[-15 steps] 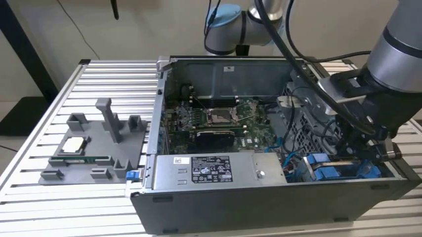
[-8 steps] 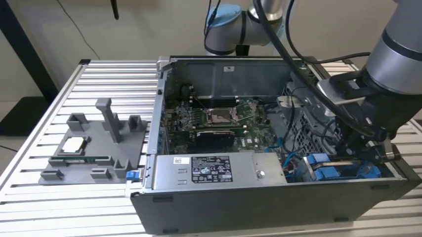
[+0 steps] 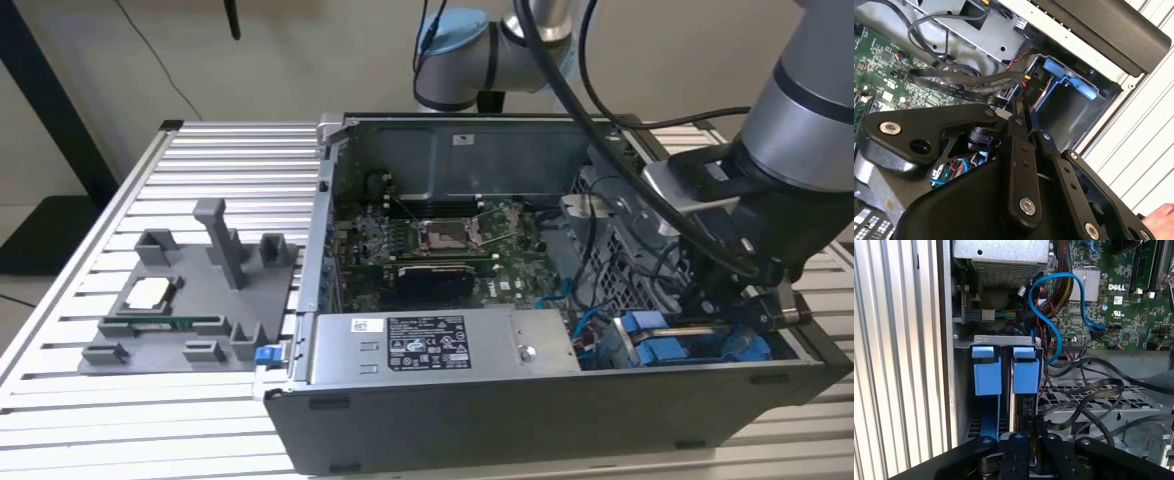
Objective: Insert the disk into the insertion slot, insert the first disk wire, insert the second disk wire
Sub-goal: 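Insert the second disk wire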
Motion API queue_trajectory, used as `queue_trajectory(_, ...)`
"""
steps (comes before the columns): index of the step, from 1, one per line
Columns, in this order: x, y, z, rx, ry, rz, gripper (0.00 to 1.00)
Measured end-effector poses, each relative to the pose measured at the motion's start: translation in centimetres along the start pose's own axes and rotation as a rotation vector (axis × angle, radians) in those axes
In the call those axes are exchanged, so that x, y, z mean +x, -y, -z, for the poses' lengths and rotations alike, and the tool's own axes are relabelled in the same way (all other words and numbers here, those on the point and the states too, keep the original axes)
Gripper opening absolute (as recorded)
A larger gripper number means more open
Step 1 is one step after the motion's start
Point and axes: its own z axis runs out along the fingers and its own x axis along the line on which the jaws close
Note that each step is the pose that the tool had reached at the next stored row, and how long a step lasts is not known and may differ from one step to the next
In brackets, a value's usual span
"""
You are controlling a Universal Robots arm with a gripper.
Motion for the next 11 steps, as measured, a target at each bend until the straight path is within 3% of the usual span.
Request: queue_trajectory(11,-0.11,-0.04,-0.10,0.0000,0.0018,-0.001,0.16)
